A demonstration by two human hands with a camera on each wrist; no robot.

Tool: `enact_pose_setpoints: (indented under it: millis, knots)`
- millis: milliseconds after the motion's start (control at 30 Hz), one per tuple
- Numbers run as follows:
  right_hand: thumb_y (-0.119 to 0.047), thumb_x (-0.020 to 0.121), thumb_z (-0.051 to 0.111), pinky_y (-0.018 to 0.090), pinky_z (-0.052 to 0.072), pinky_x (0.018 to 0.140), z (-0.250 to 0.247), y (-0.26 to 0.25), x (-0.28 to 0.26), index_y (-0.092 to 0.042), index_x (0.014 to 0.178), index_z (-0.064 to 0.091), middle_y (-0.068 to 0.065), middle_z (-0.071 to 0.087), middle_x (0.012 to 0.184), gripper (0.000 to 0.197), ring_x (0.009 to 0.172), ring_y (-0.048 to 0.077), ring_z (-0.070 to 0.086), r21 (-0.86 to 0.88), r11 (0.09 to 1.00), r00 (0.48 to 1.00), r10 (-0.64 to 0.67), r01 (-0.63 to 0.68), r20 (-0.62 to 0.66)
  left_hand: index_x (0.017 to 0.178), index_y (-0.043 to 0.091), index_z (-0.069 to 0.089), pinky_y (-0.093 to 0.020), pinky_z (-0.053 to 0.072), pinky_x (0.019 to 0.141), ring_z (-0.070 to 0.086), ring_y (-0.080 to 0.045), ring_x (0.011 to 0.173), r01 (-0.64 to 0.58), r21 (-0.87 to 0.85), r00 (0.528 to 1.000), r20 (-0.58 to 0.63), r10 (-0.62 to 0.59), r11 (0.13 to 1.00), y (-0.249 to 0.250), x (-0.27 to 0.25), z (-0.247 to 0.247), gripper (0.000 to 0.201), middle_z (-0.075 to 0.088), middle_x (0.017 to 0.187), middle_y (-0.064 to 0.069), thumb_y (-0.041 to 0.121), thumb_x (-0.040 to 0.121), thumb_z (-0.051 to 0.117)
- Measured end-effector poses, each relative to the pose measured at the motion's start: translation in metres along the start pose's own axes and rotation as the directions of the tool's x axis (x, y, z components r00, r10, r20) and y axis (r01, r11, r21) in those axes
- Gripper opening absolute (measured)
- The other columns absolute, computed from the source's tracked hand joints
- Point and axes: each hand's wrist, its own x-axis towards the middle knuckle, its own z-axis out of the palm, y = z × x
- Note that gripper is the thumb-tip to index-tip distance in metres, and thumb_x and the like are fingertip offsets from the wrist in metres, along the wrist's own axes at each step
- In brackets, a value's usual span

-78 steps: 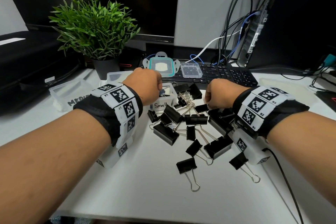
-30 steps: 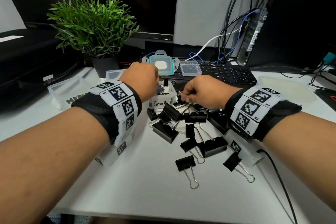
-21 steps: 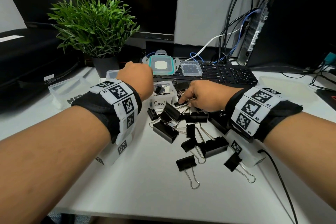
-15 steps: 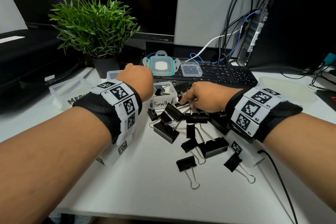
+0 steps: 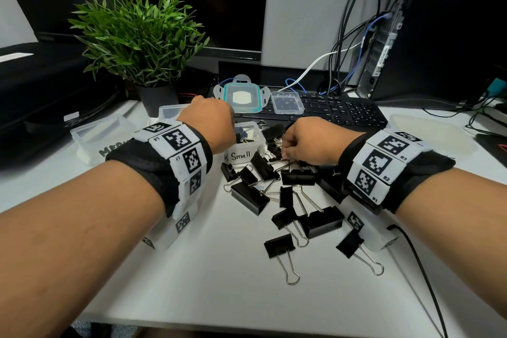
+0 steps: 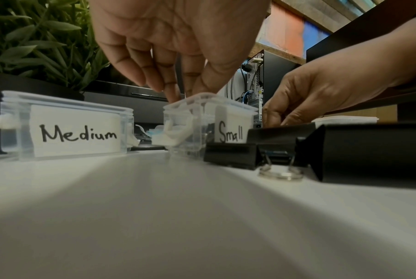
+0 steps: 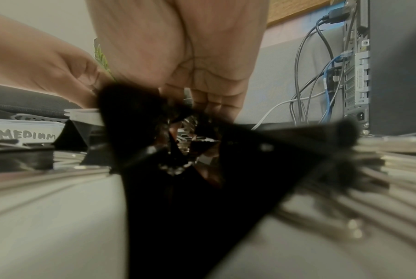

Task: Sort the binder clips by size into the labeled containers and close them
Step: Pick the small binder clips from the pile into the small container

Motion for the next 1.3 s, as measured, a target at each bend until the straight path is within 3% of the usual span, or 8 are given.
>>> enact_pose_setpoints:
  millis: [167, 333, 533, 667, 767, 900, 1000, 1300]
  knots:
    - [-0.015, 0.087, 0.059, 0.014, 0.046, 0.054, 0.002, 0.001, 0.0, -0.009, 0.09, 0.073, -0.002, 0.069, 0.08, 0.015, 0.052, -0.001, 0.056, 0.046, 0.998, 0.999, -0.036, 0.034, 0.038, 0.105, 0.022, 0.066, -0.034, 0.043, 0.092, 0.043, -0.027, 0.114, -0.008, -0.051, 1.0, -0.014, 0.007, 0.999, 0.0, -0.001, 0.001, 0.025, 0.063, 0.108, -0.002, 0.032, 0.09, 0.049]
    - [-0.014, 0.085, 0.062, 0.031, 0.055, 0.075, 0.001, 0.0, -0.002, -0.006, 0.088, 0.073, -0.003, 0.069, 0.078, 0.014, 0.075, 0.016, 0.063, 0.059, 0.997, 0.998, -0.051, 0.048, 0.038, 0.105, 0.022, 0.067, -0.031, 0.04, 0.086, 0.044, -0.027, 0.114, -0.026, -0.063, 0.999, -0.022, 0.025, 0.998, 0.002, -0.003, 0.0, 0.024, 0.064, 0.108, -0.002, 0.028, 0.091, 0.049]
    - [-0.011, 0.09, 0.055, 0.017, 0.042, 0.061, 0.0, -0.003, -0.002, -0.027, 0.108, 0.07, -0.002, 0.064, 0.096, 0.029, 0.079, 0.013, 0.059, 0.054, 0.995, 0.995, -0.084, 0.081, 0.054, 0.109, 0.02, 0.065, -0.026, 0.032, 0.078, 0.044, -0.026, 0.114, -0.023, -0.066, 1.0, -0.018, 0.022, 0.998, 0.004, -0.006, -0.002, 0.025, 0.063, 0.109, -0.003, 0.024, 0.093, 0.045]
    - [-0.006, 0.089, 0.054, 0.013, 0.04, 0.054, -0.001, -0.004, -0.001, -0.026, 0.109, 0.071, -0.009, 0.064, 0.082, 0.032, 0.061, 0.004, 0.054, 0.022, 0.998, 0.991, -0.06, 0.058, 0.116, 0.11, 0.021, 0.064, -0.026, 0.034, 0.08, 0.042, -0.025, 0.116, -0.011, -0.055, 1.0, 0.005, 0.011, 0.998, 0.004, -0.006, -0.003, 0.024, 0.06, 0.113, -0.004, 0.026, 0.093, 0.047]
    - [-0.005, 0.087, 0.054, 0.015, 0.043, 0.061, -0.001, -0.003, -0.003, -0.021, 0.101, 0.074, -0.018, 0.056, 0.069, 0.029, 0.064, 0.002, 0.051, 0.001, 0.998, 0.997, -0.058, 0.058, 0.052, 0.114, 0.024, 0.061, -0.034, 0.039, 0.092, 0.037, -0.025, 0.121, 0.028, -0.069, 1.0, -0.006, -0.029, 0.997, 0.005, -0.006, -0.002, 0.028, 0.051, 0.122, -0.006, 0.036, 0.09, 0.054]
    - [-0.016, 0.089, 0.057, 0.028, 0.049, 0.072, 0.0, -0.004, -0.004, -0.008, 0.086, 0.069, 0.004, 0.067, 0.081, 0.015, 0.078, 0.02, 0.059, -0.002, 0.999, 0.998, -0.049, 0.049, -0.05, 0.124, 0.024, 0.052, -0.039, 0.038, 0.099, 0.035, -0.025, 0.123, 0.038, -0.091, 0.999, -0.021, -0.04, 0.995, 0.007, -0.005, -0.001, 0.06, 0.048, 0.124, -0.005, 0.065, 0.081, 0.052]
    - [-0.027, 0.088, 0.062, 0.029, 0.047, 0.068, 0.001, -0.003, -0.003, -0.005, 0.081, 0.069, 0.009, 0.066, 0.079, 0.024, 0.073, 0.019, 0.056, -0.029, 1.0, 1.0, -0.008, 0.007, -0.027, 0.13, 0.024, 0.048, -0.042, 0.039, 0.1, 0.034, -0.025, 0.125, 0.034, -0.019, 0.997, 0.072, -0.033, 0.999, 0.008, -0.007, -0.002, 0.073, 0.05, 0.126, -0.005, 0.073, 0.075, 0.049]
    - [-0.044, 0.081, 0.069, 0.024, 0.041, 0.058, 0.003, -0.002, 0.001, -0.006, 0.085, 0.071, 0.006, 0.064, 0.075, 0.039, 0.071, 0.018, 0.056, -0.085, 0.996, 0.999, 0.041, -0.039, 0.024, 0.136, 0.02, 0.041, -0.029, 0.034, 0.079, 0.041, -0.023, 0.126, 0.021, 0.026, 0.984, 0.177, -0.025, 0.999, 0.008, -0.013, -0.006, 0.063, 0.05, 0.132, -0.004, 0.037, 0.082, 0.067]
